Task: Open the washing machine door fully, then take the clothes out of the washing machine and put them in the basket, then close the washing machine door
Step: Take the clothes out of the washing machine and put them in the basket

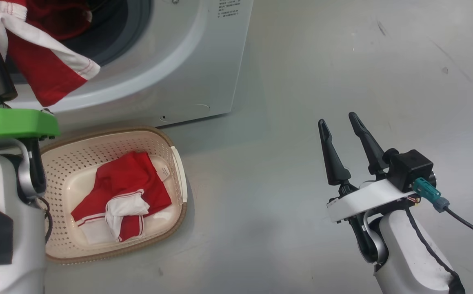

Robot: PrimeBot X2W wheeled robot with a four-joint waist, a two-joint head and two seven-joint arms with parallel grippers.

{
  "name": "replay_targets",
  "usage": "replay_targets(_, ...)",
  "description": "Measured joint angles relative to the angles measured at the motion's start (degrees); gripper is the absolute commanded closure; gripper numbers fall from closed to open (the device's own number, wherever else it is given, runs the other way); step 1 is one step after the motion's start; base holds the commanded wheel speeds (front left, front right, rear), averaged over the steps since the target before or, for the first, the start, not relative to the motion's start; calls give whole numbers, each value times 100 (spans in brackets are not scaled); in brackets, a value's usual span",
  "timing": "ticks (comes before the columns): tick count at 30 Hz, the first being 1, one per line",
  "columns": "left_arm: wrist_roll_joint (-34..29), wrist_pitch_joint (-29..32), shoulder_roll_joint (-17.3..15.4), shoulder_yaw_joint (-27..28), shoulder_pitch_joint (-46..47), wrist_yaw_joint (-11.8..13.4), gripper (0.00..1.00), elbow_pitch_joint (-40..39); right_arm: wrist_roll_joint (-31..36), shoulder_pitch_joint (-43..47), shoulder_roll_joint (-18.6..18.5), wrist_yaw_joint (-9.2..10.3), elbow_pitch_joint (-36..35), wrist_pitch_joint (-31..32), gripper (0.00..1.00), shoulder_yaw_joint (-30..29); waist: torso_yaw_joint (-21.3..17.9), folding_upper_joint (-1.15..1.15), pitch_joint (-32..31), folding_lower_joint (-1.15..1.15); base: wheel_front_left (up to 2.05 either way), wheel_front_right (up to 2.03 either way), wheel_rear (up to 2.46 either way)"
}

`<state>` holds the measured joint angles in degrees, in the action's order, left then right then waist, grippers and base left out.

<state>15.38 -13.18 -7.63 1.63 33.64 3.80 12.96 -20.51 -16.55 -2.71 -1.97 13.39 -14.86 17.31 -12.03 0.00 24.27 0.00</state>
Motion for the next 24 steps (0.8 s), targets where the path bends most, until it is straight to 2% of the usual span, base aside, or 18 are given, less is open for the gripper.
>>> replay_targets(13,-112,-54,116,-171,-671,3,100,-792,256,469,-88,-41,125,0,0,-22,208,0,-786,0,0,0,0)
replay_targets(24,-196,-101,167,-235,-985,21,100,-1562,354,678,-135,-42,131,0,0,7,414,0,-1207,0,0,0,0)
